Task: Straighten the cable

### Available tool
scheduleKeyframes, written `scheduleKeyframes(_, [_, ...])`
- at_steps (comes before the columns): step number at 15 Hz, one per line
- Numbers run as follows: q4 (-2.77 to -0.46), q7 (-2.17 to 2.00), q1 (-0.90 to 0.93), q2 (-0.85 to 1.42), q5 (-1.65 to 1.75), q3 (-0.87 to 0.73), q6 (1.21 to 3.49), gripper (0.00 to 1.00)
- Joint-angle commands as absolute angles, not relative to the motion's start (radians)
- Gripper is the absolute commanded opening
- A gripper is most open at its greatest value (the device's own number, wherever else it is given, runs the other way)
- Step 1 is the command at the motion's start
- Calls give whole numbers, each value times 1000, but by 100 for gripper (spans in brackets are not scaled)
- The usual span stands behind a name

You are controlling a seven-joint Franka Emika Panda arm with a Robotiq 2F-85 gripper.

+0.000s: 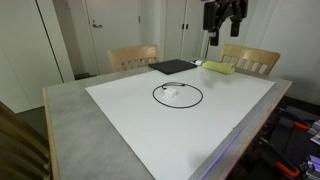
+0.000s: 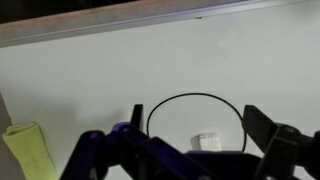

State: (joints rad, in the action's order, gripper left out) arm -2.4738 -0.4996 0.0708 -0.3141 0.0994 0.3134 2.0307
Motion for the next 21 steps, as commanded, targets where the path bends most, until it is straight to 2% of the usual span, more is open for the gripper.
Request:
scheduleKeyframes(1, [-2382,-483,73,-152,126,278,2100,100])
scheduleKeyframes(10, [-2234,-312,104,111,-23,190,2265,100])
scheduleKeyframes(14, [-2207,-170,105,170,-141,186,2262,100])
scheduleKeyframes(20, [-2211,-131,117,214,-105,175,2171,100])
scheduleKeyframes(21, [-2227,-147,118,194,-124,173,2215,100])
